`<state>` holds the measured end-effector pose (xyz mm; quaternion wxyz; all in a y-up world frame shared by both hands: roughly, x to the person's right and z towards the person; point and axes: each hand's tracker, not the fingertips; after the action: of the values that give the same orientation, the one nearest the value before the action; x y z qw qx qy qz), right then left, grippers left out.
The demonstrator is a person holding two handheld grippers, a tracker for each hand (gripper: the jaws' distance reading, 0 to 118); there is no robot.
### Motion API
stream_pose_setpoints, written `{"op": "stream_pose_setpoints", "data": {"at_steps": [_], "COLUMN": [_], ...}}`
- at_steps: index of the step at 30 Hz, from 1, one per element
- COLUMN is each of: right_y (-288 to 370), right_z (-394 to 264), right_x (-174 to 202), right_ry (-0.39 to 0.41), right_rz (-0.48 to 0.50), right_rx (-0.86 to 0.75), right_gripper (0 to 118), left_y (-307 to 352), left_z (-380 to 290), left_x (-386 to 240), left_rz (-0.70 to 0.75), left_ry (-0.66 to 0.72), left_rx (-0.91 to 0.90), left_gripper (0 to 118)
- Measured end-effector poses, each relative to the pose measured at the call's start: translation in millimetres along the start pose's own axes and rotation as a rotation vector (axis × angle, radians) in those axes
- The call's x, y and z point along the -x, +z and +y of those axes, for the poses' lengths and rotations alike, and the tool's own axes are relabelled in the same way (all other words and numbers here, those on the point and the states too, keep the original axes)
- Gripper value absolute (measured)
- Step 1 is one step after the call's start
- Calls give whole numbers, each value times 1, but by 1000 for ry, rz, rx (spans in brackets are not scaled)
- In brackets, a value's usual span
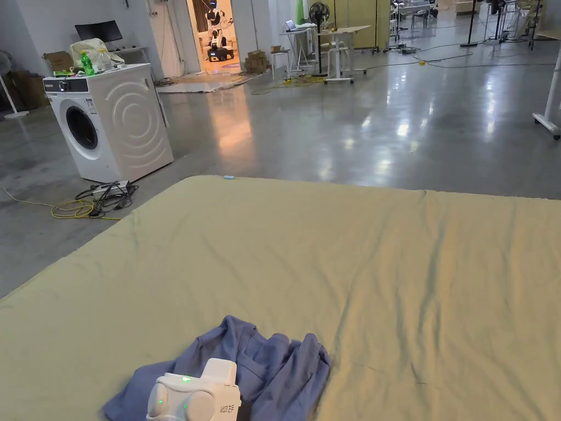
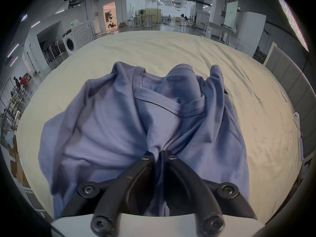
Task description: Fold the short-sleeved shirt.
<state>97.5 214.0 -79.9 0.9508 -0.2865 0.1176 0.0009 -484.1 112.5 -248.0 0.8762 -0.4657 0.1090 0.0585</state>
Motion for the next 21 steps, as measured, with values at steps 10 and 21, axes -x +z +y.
{"op": "stream_pose_setpoints", "data": {"at_steps": [10,21], "right_y": [40,87], "right_z": [-9,-31], "right_x": [-20,-48], "right_ry": [7,-105], "right_rz": [5,-37], "right_rx": [-52,-116], "right_gripper": [0,0], "left_y": [91,256], "left_z": [26,128], "left_x": [59,39], "left_rz": [-116,-59], "left_ry": [427,161], "left_rx": [-213,-545], "left_gripper": [7,7]}}
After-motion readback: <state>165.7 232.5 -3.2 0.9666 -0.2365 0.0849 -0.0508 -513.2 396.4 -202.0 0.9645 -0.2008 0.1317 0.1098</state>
